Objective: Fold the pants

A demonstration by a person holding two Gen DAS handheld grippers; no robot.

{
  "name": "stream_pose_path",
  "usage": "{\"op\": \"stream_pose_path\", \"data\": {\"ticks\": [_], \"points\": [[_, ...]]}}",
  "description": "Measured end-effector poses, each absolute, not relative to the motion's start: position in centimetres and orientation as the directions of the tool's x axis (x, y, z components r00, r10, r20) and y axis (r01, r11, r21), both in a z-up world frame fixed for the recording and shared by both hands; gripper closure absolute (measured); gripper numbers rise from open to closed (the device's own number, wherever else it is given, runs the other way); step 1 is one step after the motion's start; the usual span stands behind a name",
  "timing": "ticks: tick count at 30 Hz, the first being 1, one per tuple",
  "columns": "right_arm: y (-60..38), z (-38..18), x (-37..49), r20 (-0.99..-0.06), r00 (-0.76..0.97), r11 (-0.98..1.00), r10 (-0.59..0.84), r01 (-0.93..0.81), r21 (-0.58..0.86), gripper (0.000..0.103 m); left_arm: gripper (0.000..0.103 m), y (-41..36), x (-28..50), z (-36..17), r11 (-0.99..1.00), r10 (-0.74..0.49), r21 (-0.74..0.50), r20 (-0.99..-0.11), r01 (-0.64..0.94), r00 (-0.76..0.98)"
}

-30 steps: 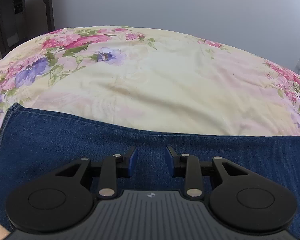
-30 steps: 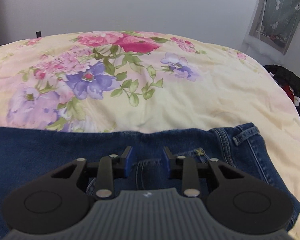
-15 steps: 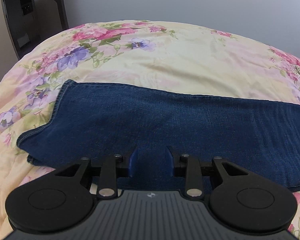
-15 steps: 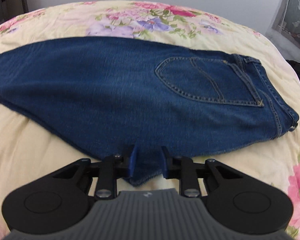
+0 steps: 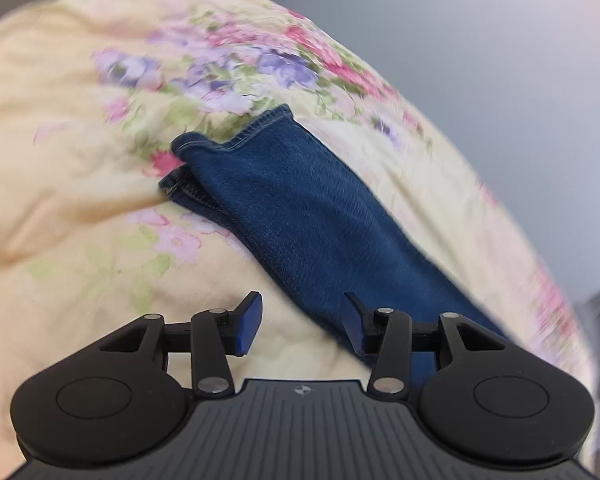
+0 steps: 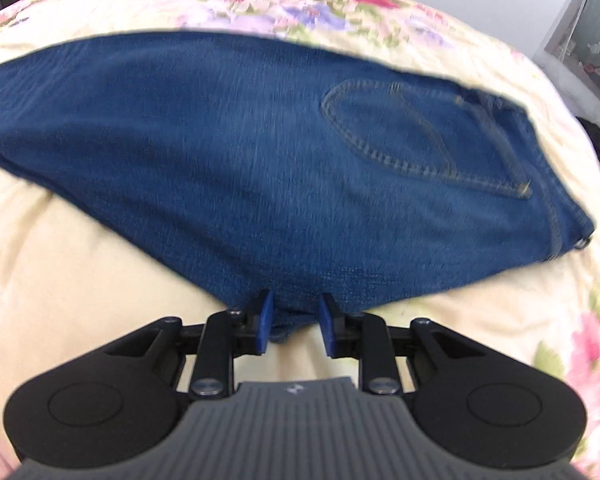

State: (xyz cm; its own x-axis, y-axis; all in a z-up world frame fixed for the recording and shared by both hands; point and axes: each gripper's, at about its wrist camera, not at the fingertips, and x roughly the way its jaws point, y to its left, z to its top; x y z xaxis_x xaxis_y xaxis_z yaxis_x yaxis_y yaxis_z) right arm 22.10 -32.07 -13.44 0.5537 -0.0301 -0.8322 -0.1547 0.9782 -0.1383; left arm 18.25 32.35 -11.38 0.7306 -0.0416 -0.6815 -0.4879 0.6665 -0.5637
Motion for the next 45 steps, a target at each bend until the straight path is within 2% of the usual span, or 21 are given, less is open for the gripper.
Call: {"op": "stream_pose_path", "data": {"ticks": [3,10,12,14,16,23,28,36,41,45], "points": [[-31.1,-11.2,22.5,-0.794,0.608,0.984,-0.009,-0.135,-0.114,0.085,0.045,34.4,17.1,-12.8,0.523,-0.032,-0.678,-0.621,-0.517,0.783],[-24.8,-10.2,25.4,-0.790,0.607,0.960,0.087,-0.264,-0.097,0.085,0.045,37.3,18.0,-16.1,0.334,-0.008,-0.791,-0.546,-0.513,0.838],[-22.6,-10.3,26.8,-0.793,0.600,0.947,0.109,-0.304,-0.100,0.085,0.047,37.7,18.9,-16.3,0.352,-0.005,-0.785,-0.546,-0.509,0.838],[-20.4,-10.3,28.0,-0.790,0.596,0.933,0.142,-0.348,-0.096,0.085,0.055,38.0,19.8,-16.4,0.387,0.008,-0.767,-0.553,-0.512,0.833],[-18.4,-10.6,29.5,-0.791,0.590,0.921,0.162,-0.377,-0.093,0.085,0.068,38.4,20.7,-16.7,0.406,0.018,-0.749,-0.567,-0.524,0.824],[-10.4,-11.1,35.4,-0.779,0.589,0.864,0.214,-0.486,-0.131,0.094,0.088,38.8,22.1,-16.9,0.484,0.035,-0.708,-0.571,-0.514,0.820],[-6.7,-12.0,40.5,-0.776,0.586,0.861,0.234,-0.496,-0.115,0.103,0.091,37.9,21.9,-16.1,0.556,0.069,-0.664,-0.564,-0.501,0.823],[-3.7,-15.5,46.2,-0.811,0.553,0.883,0.193,-0.458,-0.102,0.103,0.092,38.0,22.2,-15.9,0.578,0.055,-0.657,-0.561,-0.485,0.826],[-4.3,-14.9,45.7,-0.805,0.559,0.894,0.198,-0.440,-0.085,0.103,0.092,38.0,22.5,-15.5,0.589,0.054,-0.647,-0.566,-0.484,0.823],[-6.4,-13.0,42.4,-0.822,0.515,0.892,0.243,-0.451,-0.019,0.103,0.093,37.8,22.5,-14.7,0.599,0.057,-0.644,-0.559,-0.476,0.827]]}}
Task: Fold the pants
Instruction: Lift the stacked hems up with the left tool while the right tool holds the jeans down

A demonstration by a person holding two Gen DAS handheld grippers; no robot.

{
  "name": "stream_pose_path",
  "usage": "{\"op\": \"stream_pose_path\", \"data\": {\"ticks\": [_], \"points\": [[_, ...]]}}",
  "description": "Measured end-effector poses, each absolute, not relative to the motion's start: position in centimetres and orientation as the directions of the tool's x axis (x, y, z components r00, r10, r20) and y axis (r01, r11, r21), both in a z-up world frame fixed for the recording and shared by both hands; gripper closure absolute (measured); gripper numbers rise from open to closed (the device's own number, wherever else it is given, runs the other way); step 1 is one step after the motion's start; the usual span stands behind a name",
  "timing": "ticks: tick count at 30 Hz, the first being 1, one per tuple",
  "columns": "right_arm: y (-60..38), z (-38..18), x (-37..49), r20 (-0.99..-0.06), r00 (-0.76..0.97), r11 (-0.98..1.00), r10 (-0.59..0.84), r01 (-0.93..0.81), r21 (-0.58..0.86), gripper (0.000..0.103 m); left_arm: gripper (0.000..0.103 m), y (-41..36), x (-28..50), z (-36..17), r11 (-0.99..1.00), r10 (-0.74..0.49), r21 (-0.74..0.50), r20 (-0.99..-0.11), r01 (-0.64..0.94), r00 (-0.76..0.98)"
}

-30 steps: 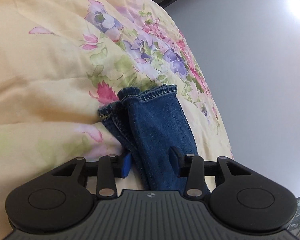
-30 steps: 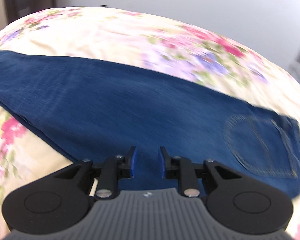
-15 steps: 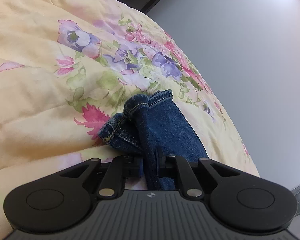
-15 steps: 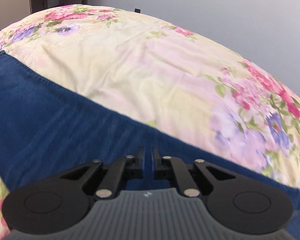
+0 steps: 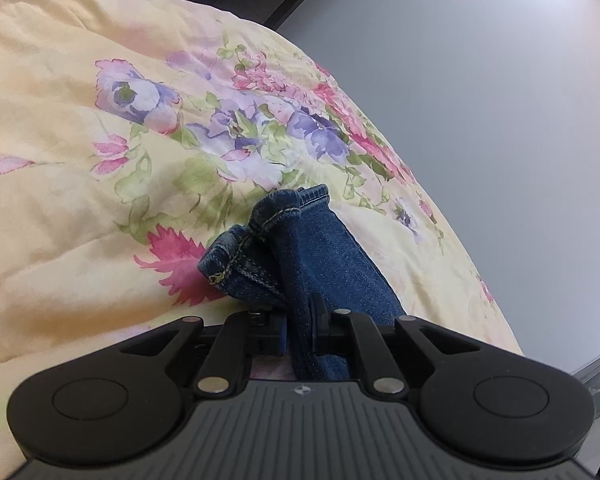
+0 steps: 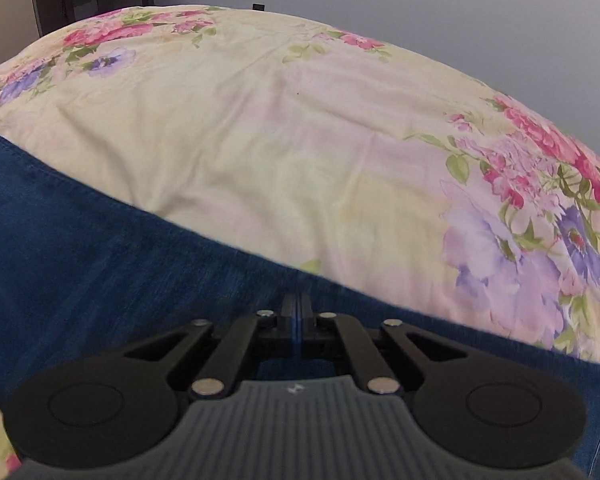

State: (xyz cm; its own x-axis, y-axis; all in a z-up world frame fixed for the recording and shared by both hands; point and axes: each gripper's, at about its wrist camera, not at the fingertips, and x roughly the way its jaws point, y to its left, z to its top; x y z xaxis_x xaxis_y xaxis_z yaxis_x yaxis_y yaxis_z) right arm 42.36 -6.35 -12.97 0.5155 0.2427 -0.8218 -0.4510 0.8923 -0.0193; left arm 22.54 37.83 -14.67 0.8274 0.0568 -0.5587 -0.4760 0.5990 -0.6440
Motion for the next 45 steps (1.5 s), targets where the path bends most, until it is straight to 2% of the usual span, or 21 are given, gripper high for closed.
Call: {"op": "stream_pose_path", "data": {"ticks": [8,13,18,22,32,36,41,45], "points": [[-8.1,-13.1,32.2,-0.863,0.405,0.861,0.303,-0.505,0.065,0.103,0.094,37.2,23.1,-12.7,0.637,0.062,-0.620,-0.552,-0.459,0.831],[-8.2,-15.4,30.6,-0.874,0.395,0.887,0.283,-0.455,0.082,0.103,0.095,36.5,23.7,-10.4,0.664,0.060,-0.607,-0.539,-0.437,0.840],[-8.9,-15.1,31.0,-0.872,0.383,0.896,0.305,-0.425,0.127,0.103,0.096,33.8,24.8,-5.8,0.730,0.075,-0.556,-0.513,-0.398,0.855],[-11.5,-13.2,30.2,-0.843,0.430,0.912,0.324,-0.380,0.156,0.103,0.096,29.9,25.7,-0.2,0.798,0.077,-0.505,-0.456,-0.329,0.887],[-22.8,-9.6,27.7,-0.785,0.517,0.934,0.343,-0.281,0.223,0.103,0.097,13.3,28.8,14.2,0.936,0.039,-0.319,-0.332,-0.151,0.943],[-28.5,-8.2,27.1,-0.764,0.557,0.943,0.327,-0.245,0.226,0.103,0.097,4.5,30.4,18.2,0.968,0.002,-0.239,-0.314,-0.081,0.950],[-36.7,-6.4,26.6,-0.739,0.611,0.958,0.286,-0.180,0.221,0.103,0.097,-7.2,33.3,20.6,0.983,-0.078,-0.185,-0.335,0.016,0.939],[-43.5,-6.1,26.3,-0.723,0.643,0.965,0.252,-0.116,0.233,0.103,0.097,-16.6,35.6,19.2,0.985,-0.149,-0.133,-0.365,0.107,0.919]]}}
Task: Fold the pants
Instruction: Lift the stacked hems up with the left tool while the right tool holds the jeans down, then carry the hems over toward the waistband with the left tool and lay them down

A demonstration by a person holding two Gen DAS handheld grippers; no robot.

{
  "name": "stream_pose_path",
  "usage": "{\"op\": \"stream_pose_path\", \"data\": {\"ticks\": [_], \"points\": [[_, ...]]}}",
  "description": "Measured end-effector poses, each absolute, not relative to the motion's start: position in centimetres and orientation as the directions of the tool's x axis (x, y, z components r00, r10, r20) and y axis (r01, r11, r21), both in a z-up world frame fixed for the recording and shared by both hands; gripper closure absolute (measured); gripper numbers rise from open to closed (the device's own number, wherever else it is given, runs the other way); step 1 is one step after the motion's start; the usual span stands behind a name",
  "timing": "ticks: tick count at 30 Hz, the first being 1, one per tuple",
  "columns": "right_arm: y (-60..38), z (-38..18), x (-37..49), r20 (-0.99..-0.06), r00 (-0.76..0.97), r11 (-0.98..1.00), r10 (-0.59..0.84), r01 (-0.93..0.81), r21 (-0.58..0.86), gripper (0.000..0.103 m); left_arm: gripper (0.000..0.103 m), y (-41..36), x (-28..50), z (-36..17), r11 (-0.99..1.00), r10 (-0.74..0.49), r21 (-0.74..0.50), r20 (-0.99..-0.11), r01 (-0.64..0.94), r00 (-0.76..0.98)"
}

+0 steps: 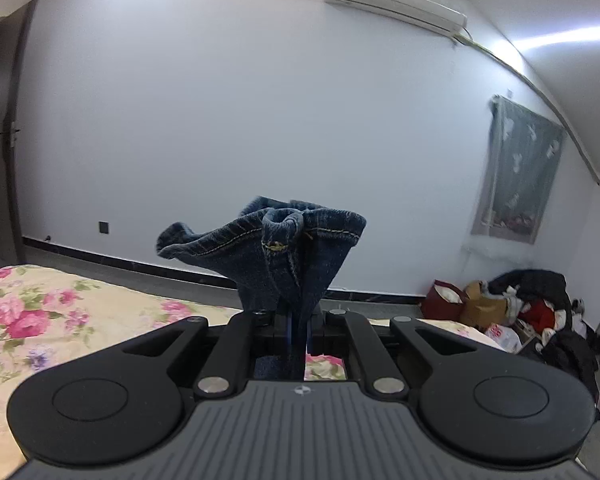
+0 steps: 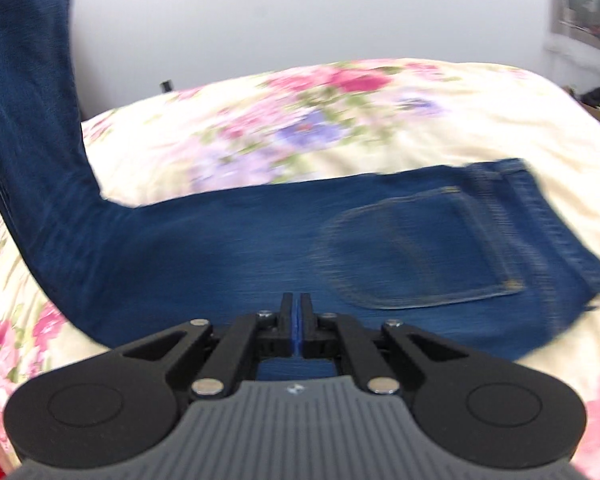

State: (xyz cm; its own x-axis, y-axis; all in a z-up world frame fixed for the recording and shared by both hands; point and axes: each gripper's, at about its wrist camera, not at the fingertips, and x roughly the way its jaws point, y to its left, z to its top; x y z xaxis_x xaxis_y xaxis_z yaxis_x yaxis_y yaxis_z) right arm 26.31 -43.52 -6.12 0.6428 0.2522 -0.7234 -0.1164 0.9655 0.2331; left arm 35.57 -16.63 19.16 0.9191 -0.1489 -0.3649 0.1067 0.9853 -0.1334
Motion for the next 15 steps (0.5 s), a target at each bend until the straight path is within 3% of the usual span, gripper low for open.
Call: {"op": "stream_pose_path", "data": {"ticks": [5,9,12,15], "points": [[-50.0,-7.7,25.6,-0.717,0.663,0.965,0.215,-0.031,0.262,0.103,0.097,-27.6,37.6,13.2,0.960,-0.280,-0.137,-0.455,0.244,0.846],[-54.3,-10.0,25.4,-0.736,0.647,0.955,0.196,0.043,0.293,0.103,0.097,-35.4,38.8,5.0,0.932,-0.353,-0.145,-0.577,0.333,0.736],[-56.2,-11.5,25.3,-0.760,0.625,0.958,0.178,0.068,0.280,0.103,0.097,-38.9,38.7,-2.1,0.913,-0.375,-0.163,-0.698,0.375,0.610],[-57.5,-12.4,25.2,-0.775,0.607,0.956,0.175,0.083,0.282,0.103,0.097,-40.2,37.5,-6.9,0.882,-0.418,-0.209,-0.761,0.422,0.497]]}}
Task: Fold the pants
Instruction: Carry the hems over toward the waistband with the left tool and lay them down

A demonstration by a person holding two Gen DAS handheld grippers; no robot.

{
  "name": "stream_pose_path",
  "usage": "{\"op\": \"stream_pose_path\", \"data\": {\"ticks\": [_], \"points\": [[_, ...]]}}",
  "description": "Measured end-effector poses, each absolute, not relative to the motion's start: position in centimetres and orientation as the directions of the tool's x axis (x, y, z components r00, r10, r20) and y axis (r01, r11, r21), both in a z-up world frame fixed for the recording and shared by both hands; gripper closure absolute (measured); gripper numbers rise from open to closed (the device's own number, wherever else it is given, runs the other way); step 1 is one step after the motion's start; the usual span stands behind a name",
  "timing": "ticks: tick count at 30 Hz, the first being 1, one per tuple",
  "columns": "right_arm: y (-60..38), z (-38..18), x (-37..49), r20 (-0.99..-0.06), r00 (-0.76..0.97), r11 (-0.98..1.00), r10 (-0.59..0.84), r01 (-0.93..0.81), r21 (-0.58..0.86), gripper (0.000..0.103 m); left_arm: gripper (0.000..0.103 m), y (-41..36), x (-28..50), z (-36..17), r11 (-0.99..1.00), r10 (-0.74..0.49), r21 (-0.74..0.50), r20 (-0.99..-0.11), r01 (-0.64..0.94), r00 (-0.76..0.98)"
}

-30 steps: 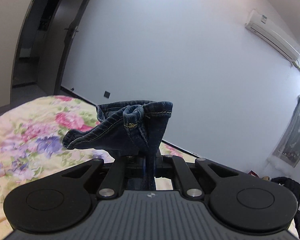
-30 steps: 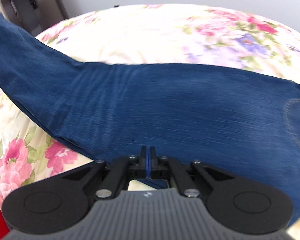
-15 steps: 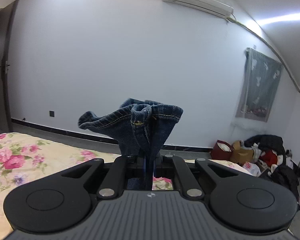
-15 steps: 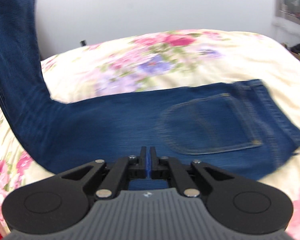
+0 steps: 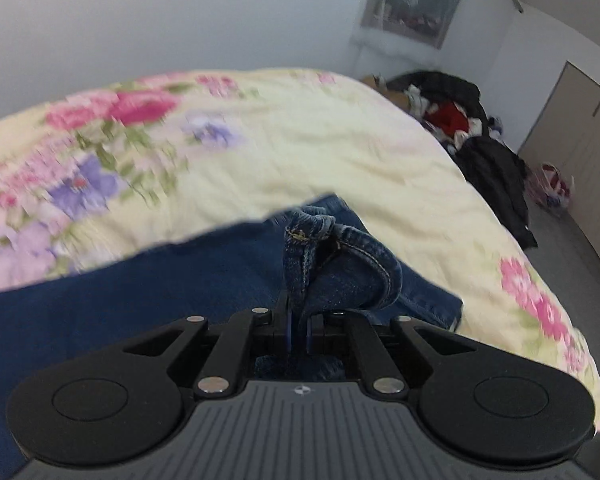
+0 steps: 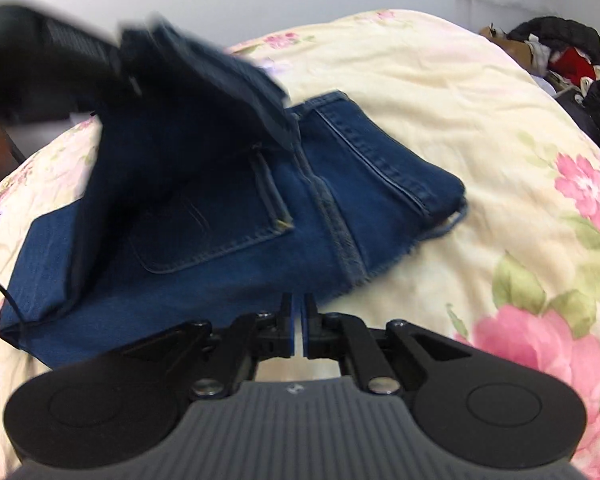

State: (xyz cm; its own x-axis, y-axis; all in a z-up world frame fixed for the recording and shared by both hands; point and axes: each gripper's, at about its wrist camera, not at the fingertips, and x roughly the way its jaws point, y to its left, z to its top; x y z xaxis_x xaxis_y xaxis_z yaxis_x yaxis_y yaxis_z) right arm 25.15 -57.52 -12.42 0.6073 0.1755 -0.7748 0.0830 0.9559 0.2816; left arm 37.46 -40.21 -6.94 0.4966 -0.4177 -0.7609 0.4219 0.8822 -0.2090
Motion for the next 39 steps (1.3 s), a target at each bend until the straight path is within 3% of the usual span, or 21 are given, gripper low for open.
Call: {"op": "stream_pose_path", "data": {"ticks": [3,6,10,17,19,23,25,30,36,37,39], "points": [[-58.2,-12.9,25.0,-0.793,0.587,0.961,0.164,0.086,0.262,0.103,0.092,-41.0,36.9,-8.8,0.854,-0.439,-0.217,-0.787,0.473,0.432],[-58.5,-13.2,25.0,-0.809,0.570,0.970,0.142,0.083,0.228,0.103,0.075,-40.3,37.2,-9.6,0.816,-0.507,-0.301,-0.783,0.494,0.360],[-58.3,-12.7,24.5,-0.812,0.566,0.970,0.139,0.089,0.228,0.103,0.044,-39.5,37.7,-10.2,0.736,-0.613,-0.453,-0.762,0.503,0.211],[-58.2,-10.1,23.7,-0.773,0.608,0.949,0.180,0.099,0.299,0.072,0.041,-35.4,38.3,-7.8,0.672,-0.713,-0.579,-0.673,0.462,0.194],[-58.4,-9.5,23.8,-0.749,0.625,0.924,0.220,0.114,0.366,0.064,0.041,-33.4,38.8,-6.6,0.712,-0.680,-0.534,-0.686,0.456,0.259],[-59.5,-9.6,24.8,-0.693,0.653,0.834,0.305,0.168,0.526,0.044,0.041,-29.3,39.3,-5.6,0.813,-0.540,-0.330,-0.737,0.481,0.407],[-60.0,-10.0,26.1,-0.684,0.655,0.799,0.322,0.200,0.567,0.040,0.041,-26.7,39.7,-5.8,0.847,-0.467,-0.241,-0.763,0.474,0.447],[-61.4,-10.9,30.3,-0.672,0.642,0.757,0.369,0.212,0.618,0.039,0.041,-20.7,41.1,-7.3,0.903,-0.353,-0.153,-0.797,0.400,0.491],[-61.7,-14.0,34.3,-0.663,0.586,0.704,0.466,0.208,0.679,0.044,0.041,-14.5,42.3,-9.6,0.937,-0.333,-0.223,-0.799,0.267,0.501],[-61.9,-14.4,34.6,-0.653,0.587,0.692,0.479,0.204,0.692,0.047,0.041,-13.8,42.3,-10.0,0.941,-0.325,-0.222,-0.802,0.254,0.501],[-62.7,-15.3,35.3,-0.623,0.595,0.648,0.508,0.213,0.732,0.063,0.041,-12.5,42.3,-10.9,0.944,-0.323,-0.240,-0.807,0.225,0.494]]}}
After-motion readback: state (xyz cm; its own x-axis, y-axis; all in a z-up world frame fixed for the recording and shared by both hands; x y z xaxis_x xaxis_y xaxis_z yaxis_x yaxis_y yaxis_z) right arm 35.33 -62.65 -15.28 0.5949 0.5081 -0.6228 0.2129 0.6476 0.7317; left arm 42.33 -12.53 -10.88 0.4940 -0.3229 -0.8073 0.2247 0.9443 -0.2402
